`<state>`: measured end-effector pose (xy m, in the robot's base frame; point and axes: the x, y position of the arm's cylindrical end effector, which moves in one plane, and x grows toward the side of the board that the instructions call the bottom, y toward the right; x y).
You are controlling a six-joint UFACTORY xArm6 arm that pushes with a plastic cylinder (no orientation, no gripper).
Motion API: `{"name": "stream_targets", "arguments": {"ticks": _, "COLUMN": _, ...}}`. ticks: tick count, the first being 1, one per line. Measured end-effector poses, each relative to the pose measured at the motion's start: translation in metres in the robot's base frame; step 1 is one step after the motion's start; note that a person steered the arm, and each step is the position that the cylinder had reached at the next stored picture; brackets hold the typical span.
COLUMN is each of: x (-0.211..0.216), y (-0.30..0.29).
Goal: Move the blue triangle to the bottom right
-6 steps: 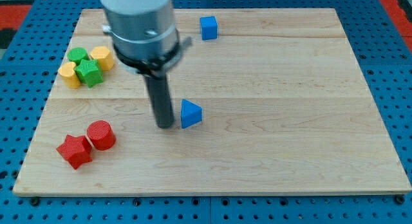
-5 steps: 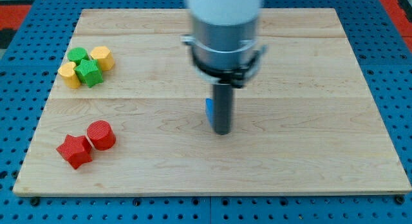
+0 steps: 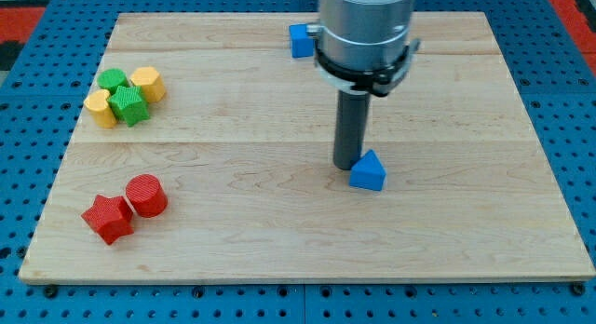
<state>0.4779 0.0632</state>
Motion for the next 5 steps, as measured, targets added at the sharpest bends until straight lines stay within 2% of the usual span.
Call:
{"name": "stream_targets", "arguments": {"ticks": 1, "x": 0.021, "y": 0.022}}
{"name": "stream_targets", "arguments": {"ticks": 2, "x": 0.069, "y": 0.037}}
{"name": "stream_targets", "arguments": {"ticks": 3, "x": 0.072, "y": 0.072}}
{"name": "stream_targets", "arguments": {"ticks": 4, "x": 0.088, "y": 0.078}}
{"name": "stream_targets", "arguments": {"ticks": 5, "x": 0.14, "y": -0.001}}
